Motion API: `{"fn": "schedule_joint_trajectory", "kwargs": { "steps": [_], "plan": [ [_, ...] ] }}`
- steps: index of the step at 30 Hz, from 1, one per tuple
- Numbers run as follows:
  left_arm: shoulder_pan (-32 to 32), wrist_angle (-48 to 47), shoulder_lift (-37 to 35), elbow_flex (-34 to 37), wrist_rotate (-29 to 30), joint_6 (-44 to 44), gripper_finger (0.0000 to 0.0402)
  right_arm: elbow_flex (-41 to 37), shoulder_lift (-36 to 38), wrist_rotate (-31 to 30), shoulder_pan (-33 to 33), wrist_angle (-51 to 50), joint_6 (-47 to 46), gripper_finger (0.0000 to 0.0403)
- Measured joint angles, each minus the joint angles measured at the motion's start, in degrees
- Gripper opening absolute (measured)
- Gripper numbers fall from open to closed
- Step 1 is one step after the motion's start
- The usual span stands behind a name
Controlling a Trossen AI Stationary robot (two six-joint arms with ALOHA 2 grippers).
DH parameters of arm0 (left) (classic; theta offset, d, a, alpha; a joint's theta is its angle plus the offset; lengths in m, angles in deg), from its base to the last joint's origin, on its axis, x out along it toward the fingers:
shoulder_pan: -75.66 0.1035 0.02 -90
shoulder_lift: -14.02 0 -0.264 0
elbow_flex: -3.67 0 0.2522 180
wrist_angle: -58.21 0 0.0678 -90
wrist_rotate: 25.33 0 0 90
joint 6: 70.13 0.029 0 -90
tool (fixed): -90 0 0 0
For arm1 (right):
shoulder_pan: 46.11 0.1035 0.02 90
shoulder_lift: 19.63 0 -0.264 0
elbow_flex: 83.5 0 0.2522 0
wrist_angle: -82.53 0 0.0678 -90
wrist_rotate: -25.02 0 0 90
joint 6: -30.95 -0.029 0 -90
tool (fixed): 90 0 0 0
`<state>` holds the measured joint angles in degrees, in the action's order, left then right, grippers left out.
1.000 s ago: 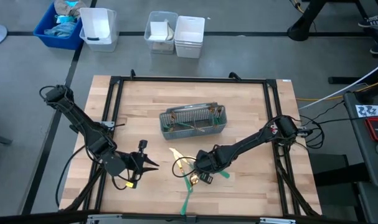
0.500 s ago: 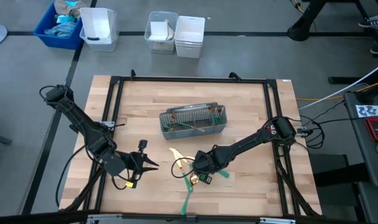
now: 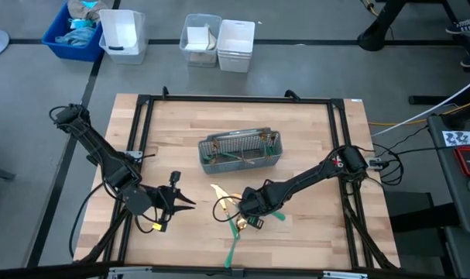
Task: Sort silverware
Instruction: Put the green knife in the gray silverware basket
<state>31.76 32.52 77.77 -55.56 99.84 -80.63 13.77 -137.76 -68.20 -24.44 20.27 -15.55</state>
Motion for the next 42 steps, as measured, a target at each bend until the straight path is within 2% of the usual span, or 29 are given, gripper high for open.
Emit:
{"fn": "schedule_joint_trajectory", "kwargs": {
  "steps": [14,21,27,32,38,42],
  "plan": [
    [0.0,0.0,0.0,0.0,0.0,1.6,0.0045,0.3,0.1,2.4,-0.8,-0.2,0.3,0.0033],
    [0.0,0.1,0.0,0.0,0.0,1.8,0.0045,5.0,0.3,2.4,-0.8,-2.1,3.1,0.0026],
    [0.0,0.1,0.0,0.0,0.0,1.7,0.0045,9.1,0.3,0.3,-0.8,-5.4,5.0,0.0004],
    [0.0,0.1,0.0,0.0,0.0,1.6,0.0045,9.6,0.3,0.2,-0.7,-6.8,6.1,0.0021],
    [1.4,0.8,1.9,0.0,0.0,-5.9,0.0045,9.6,0.3,0.2,-0.7,-7.1,6.3,0.0045],
    [3.3,0.8,7.1,0.0,0.0,-13.3,0.0045,9.6,0.3,1.7,-0.8,-7.1,6.4,0.0046]
  ]
}}
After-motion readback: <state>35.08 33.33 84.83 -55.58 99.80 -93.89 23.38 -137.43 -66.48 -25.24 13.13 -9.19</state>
